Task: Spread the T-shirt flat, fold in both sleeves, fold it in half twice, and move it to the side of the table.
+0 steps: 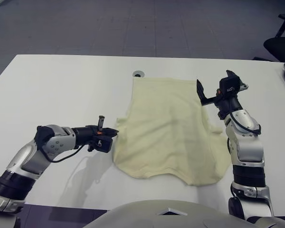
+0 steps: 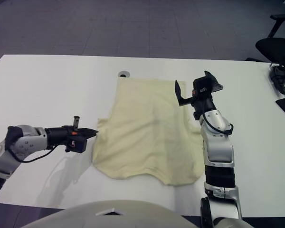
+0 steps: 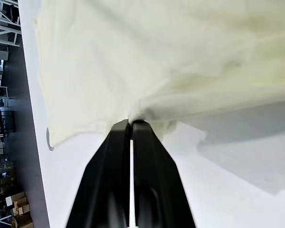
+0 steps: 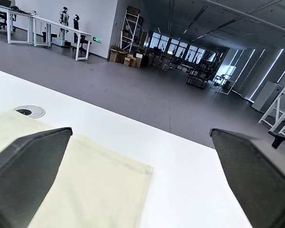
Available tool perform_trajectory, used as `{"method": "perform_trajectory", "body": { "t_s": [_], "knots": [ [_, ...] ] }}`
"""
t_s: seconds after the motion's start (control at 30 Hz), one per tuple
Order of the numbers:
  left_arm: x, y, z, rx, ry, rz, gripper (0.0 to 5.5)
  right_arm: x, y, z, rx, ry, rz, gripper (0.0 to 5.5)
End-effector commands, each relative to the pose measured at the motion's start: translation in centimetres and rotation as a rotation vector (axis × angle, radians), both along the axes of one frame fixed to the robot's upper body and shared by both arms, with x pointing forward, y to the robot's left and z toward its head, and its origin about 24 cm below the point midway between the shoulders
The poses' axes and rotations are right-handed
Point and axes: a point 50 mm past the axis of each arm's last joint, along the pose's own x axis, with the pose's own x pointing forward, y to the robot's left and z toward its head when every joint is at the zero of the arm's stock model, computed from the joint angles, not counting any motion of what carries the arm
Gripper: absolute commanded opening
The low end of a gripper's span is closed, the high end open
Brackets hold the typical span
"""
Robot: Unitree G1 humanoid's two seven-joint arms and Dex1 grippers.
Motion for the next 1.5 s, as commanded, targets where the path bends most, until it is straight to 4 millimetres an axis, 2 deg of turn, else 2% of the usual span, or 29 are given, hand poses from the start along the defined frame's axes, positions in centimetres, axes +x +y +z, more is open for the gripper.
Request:
{"method": "perform_trajectory", "body": {
  "t_s": [0.03,0.3,0.67,0.93,1.17,1.4,1.5],
  "knots": [
    [0.0,-1.7,0.3,0.0,-0.005,-0.051,0.01,-0.2,0.3,0.1,-0.007,0.004,0.001,5.4],
    [0.2,-4.0,0.2,0.007,0.015,-0.095,0.01,-0.3,0.5,-0.1,-0.012,0.009,-0.002,5.4],
    [-0.9,-6.8,-2.4,-0.009,0.137,-0.121,0.01,-0.4,0.7,-0.3,-0.031,0.017,0.005,5.4],
    [-0.2,-7.4,-3.5,-0.072,0.137,-0.026,0.01,-0.4,0.9,-0.5,-0.045,0.022,0.016,5.4],
    [-0.8,-8.0,-3.4,-0.17,0.199,-0.018,1.32,-0.4,1.0,-0.5,-0.05,0.02,0.019,5.4],
    [-1.7,-8.7,-2.6,-0.346,0.282,-0.031,2.61,-0.5,1.0,-0.4,-0.05,0.019,0.02,5.4],
    [-1.0,-8.4,-2.1,-0.413,0.254,0.008,3.1,-0.6,1.0,-0.4,-0.051,0.019,0.02,5.4]
  ]
}}
